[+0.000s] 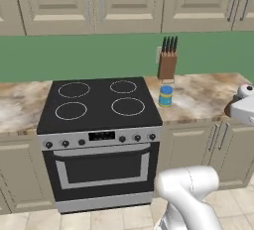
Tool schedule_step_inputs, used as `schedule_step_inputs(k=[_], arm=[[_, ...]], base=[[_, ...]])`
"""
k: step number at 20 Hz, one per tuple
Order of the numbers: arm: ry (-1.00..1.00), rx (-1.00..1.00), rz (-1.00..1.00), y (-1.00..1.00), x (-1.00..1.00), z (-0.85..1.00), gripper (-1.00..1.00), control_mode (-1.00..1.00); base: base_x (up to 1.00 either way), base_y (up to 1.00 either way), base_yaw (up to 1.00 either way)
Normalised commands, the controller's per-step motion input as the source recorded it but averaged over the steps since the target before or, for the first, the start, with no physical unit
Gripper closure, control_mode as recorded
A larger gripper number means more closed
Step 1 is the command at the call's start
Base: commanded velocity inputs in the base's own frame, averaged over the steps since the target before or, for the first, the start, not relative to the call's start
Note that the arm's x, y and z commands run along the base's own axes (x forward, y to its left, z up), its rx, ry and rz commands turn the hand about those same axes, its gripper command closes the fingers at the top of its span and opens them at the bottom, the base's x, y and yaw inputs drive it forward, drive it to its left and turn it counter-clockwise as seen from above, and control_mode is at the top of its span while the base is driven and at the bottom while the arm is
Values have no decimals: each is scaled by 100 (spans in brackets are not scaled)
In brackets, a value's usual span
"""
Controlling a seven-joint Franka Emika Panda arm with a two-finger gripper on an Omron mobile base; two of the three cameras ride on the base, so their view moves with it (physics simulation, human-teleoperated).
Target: Take 2 condiments from the cabinet and move them on the counter near the stove.Make sure the condiments are lined up with each other, next to each other.
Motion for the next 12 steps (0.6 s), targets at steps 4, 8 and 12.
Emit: schedule_step_inputs(k=[4, 8, 12], arm=[[0, 0, 0, 0, 0, 0, 100, 100], [0, 0, 0, 0, 0, 0, 100, 100], [0, 0, 0, 0, 0, 0, 100, 100]], base=[[46, 60, -14], [47, 39, -11], [32, 0, -5]])
